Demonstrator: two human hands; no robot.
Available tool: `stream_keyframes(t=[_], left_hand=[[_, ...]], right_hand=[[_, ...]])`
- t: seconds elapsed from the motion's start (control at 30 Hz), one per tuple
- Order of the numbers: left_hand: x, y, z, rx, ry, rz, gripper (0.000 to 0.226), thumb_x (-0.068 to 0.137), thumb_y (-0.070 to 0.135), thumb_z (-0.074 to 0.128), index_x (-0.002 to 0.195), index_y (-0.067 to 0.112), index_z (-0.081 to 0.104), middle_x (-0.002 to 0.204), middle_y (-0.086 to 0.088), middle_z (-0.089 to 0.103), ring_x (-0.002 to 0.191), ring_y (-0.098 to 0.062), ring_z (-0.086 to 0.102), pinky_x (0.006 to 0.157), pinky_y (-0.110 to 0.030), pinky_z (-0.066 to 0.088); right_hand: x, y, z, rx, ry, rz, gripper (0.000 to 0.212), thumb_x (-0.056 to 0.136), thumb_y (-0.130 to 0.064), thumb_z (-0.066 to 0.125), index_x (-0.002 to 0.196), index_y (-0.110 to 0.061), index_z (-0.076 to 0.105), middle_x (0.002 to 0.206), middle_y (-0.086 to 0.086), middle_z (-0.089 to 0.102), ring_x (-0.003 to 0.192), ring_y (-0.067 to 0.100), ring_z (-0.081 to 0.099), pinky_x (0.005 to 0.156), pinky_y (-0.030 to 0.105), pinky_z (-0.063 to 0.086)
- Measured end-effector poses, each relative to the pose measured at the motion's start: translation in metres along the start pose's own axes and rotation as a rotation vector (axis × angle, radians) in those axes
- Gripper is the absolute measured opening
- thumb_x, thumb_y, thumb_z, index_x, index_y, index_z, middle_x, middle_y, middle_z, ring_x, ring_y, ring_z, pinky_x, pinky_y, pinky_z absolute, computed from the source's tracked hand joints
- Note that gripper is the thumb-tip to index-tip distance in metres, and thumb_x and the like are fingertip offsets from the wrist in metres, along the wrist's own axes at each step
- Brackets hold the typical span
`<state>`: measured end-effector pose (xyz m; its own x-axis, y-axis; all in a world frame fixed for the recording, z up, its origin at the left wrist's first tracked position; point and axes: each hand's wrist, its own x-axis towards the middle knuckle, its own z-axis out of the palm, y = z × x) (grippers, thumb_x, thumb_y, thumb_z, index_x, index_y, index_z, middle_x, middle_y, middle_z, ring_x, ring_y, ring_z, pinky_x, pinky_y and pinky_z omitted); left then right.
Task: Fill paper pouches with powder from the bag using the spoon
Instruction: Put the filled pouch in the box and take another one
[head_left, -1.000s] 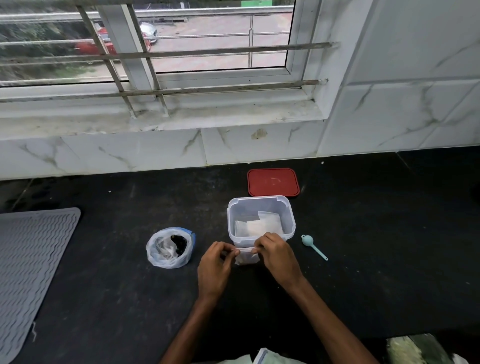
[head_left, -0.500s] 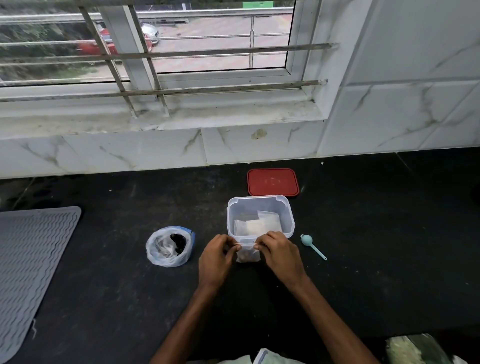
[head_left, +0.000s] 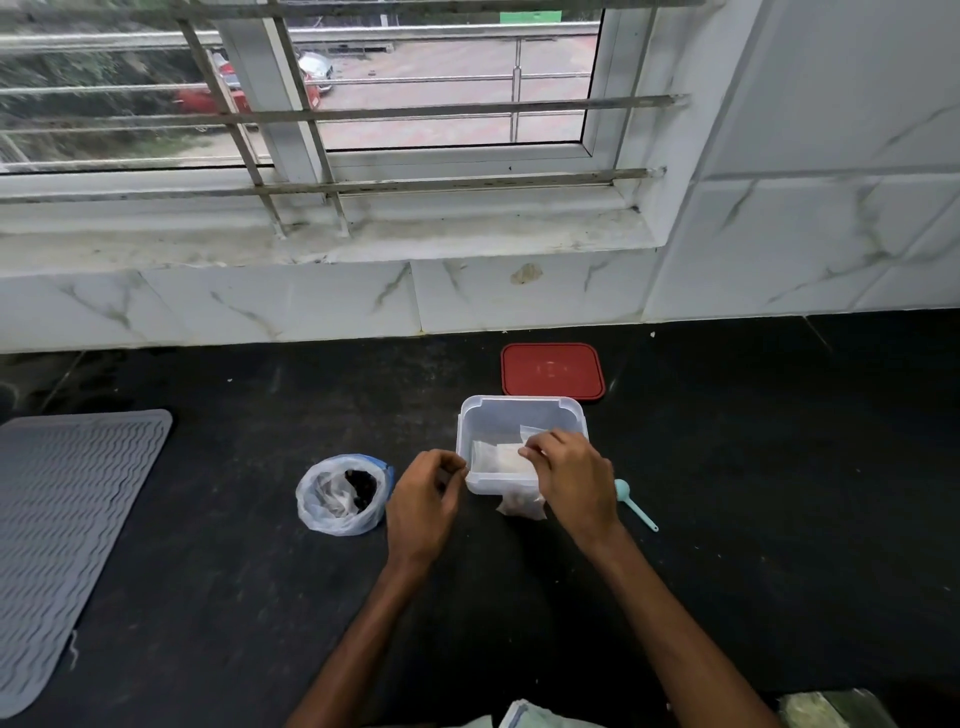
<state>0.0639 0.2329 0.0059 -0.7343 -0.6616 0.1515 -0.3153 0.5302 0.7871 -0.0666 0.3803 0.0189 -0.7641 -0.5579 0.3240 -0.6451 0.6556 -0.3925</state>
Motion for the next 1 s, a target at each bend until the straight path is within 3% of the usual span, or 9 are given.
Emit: stream_keyframes(t=[0.1, 0.17, 0.3, 0.4, 0.47, 0.67, 1.0], left_hand=[[0.003, 0.004, -0.006, -0.017, 0.038, 0.003, 0.009, 0.088, 0.017, 0.07, 0.092, 0.024, 0.066, 0.087, 0.014, 0.065, 0.077, 0.0, 0.062, 0.066, -0.029, 0.055], [0.004, 0.007, -0.01, -0.03, 0.049, -0.003, 0.009, 0.088, 0.016, 0.07, 0.09, 0.024, 0.065, 0.086, 0.014, 0.065, 0.078, -0.002, 0.062, 0.066, -0.026, 0.054], [0.001, 0.011, -0.014, 0.026, 0.042, -0.017, 0.01, 0.089, 0.02, 0.069, 0.09, 0.027, 0.063, 0.085, 0.016, 0.064, 0.077, 0.001, 0.061, 0.064, -0.018, 0.051], [-0.002, 0.012, -0.017, 0.083, -0.003, 0.001, 0.009, 0.09, 0.02, 0.068, 0.094, 0.026, 0.063, 0.088, 0.016, 0.062, 0.078, 0.003, 0.06, 0.065, -0.012, 0.048], [-0.004, 0.012, -0.019, 0.099, -0.01, -0.004, 0.009, 0.091, 0.021, 0.067, 0.096, 0.027, 0.063, 0.089, 0.016, 0.061, 0.079, 0.004, 0.059, 0.066, -0.012, 0.049], [-0.003, 0.011, -0.023, 0.082, 0.062, -0.038, 0.01, 0.09, 0.021, 0.066, 0.092, 0.028, 0.061, 0.085, 0.016, 0.062, 0.079, 0.003, 0.059, 0.063, -0.009, 0.045], [0.022, 0.028, -0.02, 0.03, 0.055, 0.004, 0.007, 0.091, 0.022, 0.066, 0.094, 0.027, 0.062, 0.086, 0.015, 0.065, 0.077, 0.001, 0.061, 0.064, -0.022, 0.053]], right_hand=[[0.027, 0.001, 0.006, 0.005, -0.183, -0.044, 0.012, 0.091, -0.024, 0.068, 0.099, -0.019, 0.075, 0.095, -0.003, 0.073, 0.088, 0.016, 0.067, 0.071, 0.034, 0.058], [0.044, -0.002, 0.013, 0.022, -0.415, -0.109, 0.025, 0.093, -0.016, 0.064, 0.115, -0.026, 0.071, 0.107, -0.003, 0.074, 0.098, 0.016, 0.068, 0.081, 0.031, 0.055], [0.07, -0.019, 0.02, -0.149, -0.833, -0.302, 0.045, 0.098, -0.012, 0.051, 0.134, -0.038, 0.057, 0.115, -0.004, 0.071, 0.107, 0.017, 0.064, 0.078, 0.029, 0.045], [0.082, -0.025, 0.024, -0.192, -0.969, -0.29, 0.044, 0.098, -0.016, 0.05, 0.134, -0.039, 0.057, 0.118, -0.004, 0.07, 0.11, 0.021, 0.063, 0.092, 0.039, 0.051], [0.085, -0.023, 0.029, -0.223, -1.018, -0.28, 0.041, 0.095, -0.017, 0.055, 0.13, -0.037, 0.06, 0.116, -0.005, 0.071, 0.108, 0.02, 0.065, 0.092, 0.041, 0.052], [0.082, -0.014, 0.038, -0.148, -0.85, -0.188, 0.018, 0.095, -0.024, 0.061, 0.107, -0.018, 0.073, 0.106, 0.001, 0.071, 0.092, 0.02, 0.064, 0.084, 0.035, 0.051], [0.081, -0.015, 0.006, 0.068, -0.499, -0.033, 0.011, 0.092, -0.021, 0.066, 0.092, -0.016, 0.076, 0.091, 0.001, 0.074, 0.081, 0.016, 0.069, 0.077, 0.037, 0.06]])
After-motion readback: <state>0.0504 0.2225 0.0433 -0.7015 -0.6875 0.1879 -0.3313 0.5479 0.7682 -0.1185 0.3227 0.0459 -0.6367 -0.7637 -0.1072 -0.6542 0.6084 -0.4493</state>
